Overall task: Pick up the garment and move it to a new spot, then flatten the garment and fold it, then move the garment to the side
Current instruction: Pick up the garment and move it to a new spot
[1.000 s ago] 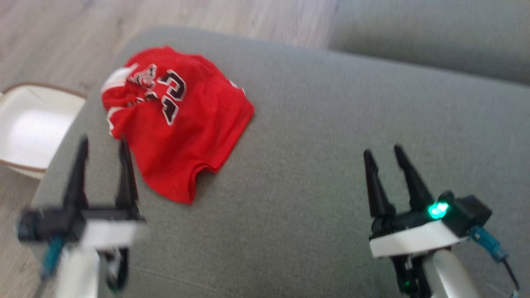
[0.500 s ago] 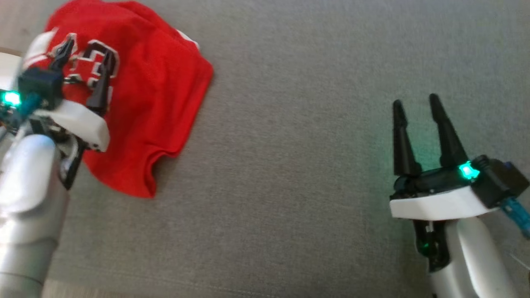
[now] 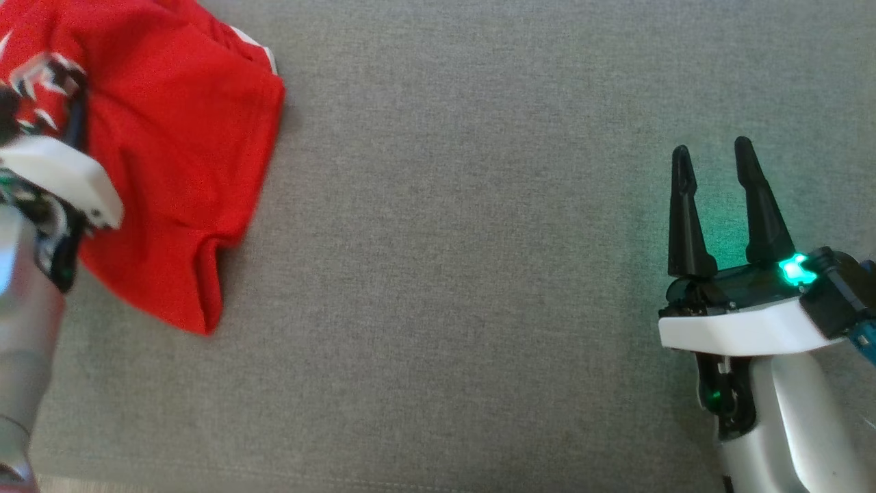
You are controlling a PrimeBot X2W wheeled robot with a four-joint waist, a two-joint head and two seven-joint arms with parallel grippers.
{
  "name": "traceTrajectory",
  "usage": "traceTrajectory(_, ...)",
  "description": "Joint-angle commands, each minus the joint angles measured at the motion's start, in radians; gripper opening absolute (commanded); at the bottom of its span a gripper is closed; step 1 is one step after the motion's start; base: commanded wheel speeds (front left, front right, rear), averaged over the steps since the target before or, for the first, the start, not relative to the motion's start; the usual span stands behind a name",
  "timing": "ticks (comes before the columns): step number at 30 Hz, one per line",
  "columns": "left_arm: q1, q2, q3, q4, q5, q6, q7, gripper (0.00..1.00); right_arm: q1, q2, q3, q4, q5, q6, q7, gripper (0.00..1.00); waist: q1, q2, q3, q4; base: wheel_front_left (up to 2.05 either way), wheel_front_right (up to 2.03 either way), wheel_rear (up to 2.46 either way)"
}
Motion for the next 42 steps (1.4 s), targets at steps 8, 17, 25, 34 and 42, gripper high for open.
traceTrajectory(8, -0.138, 0.079, 0.092, -0.007, -0.025, 0.003, -0.213, 0.00, -0.004, -0.002, 0.025, -0.016, 0.013, -0.001, -0.010, 1.00, -0.0001, 0.0001, -0.070, 0.005, 0.00, 0.00, 0.00)
traceTrajectory(17, -0.105, 0.095, 0.163, -0.256, 0.005, 0.048, -0.245, 0.00, 0.020, -0.002, 0.044, 0.012, 0.058, -0.001, -0.010, 1.00, -0.0001, 0.0001, -0.186, -0.013, 0.00, 0.00, 0.00)
traceTrajectory(25, 0.019, 0.051, 0.137, -0.484, -0.003, 0.092, -0.202, 0.00, 0.032, -0.002, 0.081, 0.025, 0.105, -0.001, -0.010, 1.00, -0.0001, 0.0001, -0.262, -0.083, 0.00, 0.00, 0.00)
traceTrajectory(34, 0.137, -0.060, 0.027, -0.739, 0.015, 0.177, -0.093, 0.00, 0.016, -0.002, 0.110, 0.020, 0.141, -0.001, -0.010, 1.00, -0.0001, 0.0001, -0.270, -0.218, 0.00, 0.00, 0.00)
traceTrajectory(42, 0.171, -0.215, -0.090, -0.771, 0.048, 0.244, -0.069, 0.00, -0.006, -0.002, 0.119, 0.002, 0.159, -0.001, -0.010, 1.00, -0.0001, 0.0001, -0.216, -0.344, 0.00, 0.00, 0.00)
